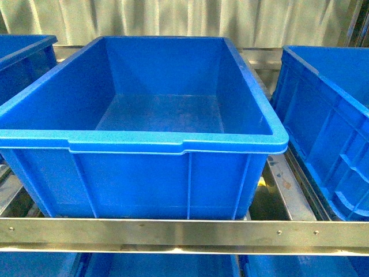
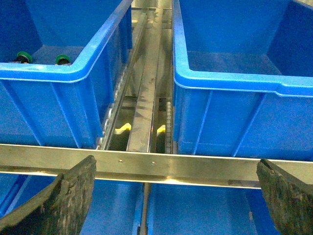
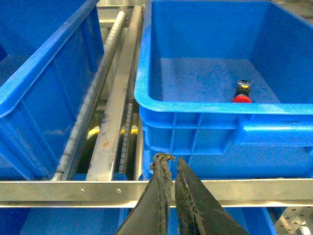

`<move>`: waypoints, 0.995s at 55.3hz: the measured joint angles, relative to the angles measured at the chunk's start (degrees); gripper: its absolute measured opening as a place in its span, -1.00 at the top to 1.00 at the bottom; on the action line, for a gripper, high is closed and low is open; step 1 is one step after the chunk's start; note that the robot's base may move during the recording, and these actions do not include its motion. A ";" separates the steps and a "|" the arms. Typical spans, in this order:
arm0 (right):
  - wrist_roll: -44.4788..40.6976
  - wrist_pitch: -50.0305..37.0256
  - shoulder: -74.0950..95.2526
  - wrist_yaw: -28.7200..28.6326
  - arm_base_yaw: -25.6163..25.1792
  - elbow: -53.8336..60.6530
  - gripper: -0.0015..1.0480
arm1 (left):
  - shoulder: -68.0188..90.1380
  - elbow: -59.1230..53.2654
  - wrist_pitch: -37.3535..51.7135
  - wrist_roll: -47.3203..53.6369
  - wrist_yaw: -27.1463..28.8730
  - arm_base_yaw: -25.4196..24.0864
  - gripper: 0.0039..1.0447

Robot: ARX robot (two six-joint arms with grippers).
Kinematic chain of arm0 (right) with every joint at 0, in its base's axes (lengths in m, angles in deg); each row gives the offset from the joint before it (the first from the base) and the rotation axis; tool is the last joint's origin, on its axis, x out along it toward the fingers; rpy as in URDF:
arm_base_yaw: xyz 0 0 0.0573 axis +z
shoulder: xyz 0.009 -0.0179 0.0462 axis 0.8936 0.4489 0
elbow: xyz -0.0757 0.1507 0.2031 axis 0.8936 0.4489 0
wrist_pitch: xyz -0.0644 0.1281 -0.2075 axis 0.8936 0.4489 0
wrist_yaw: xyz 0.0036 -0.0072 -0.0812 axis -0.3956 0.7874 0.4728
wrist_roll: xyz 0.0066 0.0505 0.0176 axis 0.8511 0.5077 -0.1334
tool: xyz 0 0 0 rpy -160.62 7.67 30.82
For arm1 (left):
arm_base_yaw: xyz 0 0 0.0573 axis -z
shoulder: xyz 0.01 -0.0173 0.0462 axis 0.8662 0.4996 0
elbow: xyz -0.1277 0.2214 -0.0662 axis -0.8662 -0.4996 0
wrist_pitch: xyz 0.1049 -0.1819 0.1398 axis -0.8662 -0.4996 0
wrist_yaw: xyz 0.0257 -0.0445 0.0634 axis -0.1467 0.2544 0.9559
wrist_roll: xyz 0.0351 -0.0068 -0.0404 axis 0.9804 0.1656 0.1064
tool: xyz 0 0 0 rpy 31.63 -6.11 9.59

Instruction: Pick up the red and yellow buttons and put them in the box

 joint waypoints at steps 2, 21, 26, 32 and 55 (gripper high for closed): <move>0.00 0.44 -0.77 0.00 0.00 0.28 0.93 | 0.00 0.00 0.00 0.00 0.00 0.00 -0.85; 0.00 5.51 -8.09 0.00 0.02 2.43 0.93 | 0.00 0.00 0.00 0.00 0.00 0.00 -0.85; -0.07 4.68 -9.07 0.02 0.00 3.34 0.93 | 0.00 0.00 0.00 -0.02 0.00 0.00 -0.85; -0.07 5.84 -10.84 0.02 0.02 3.37 0.93 | 0.00 0.00 -0.02 0.00 0.00 0.00 -0.85; -0.07 13.38 -18.60 0.02 0.02 3.37 0.93 | 0.00 0.00 -0.02 0.00 0.00 0.00 -0.85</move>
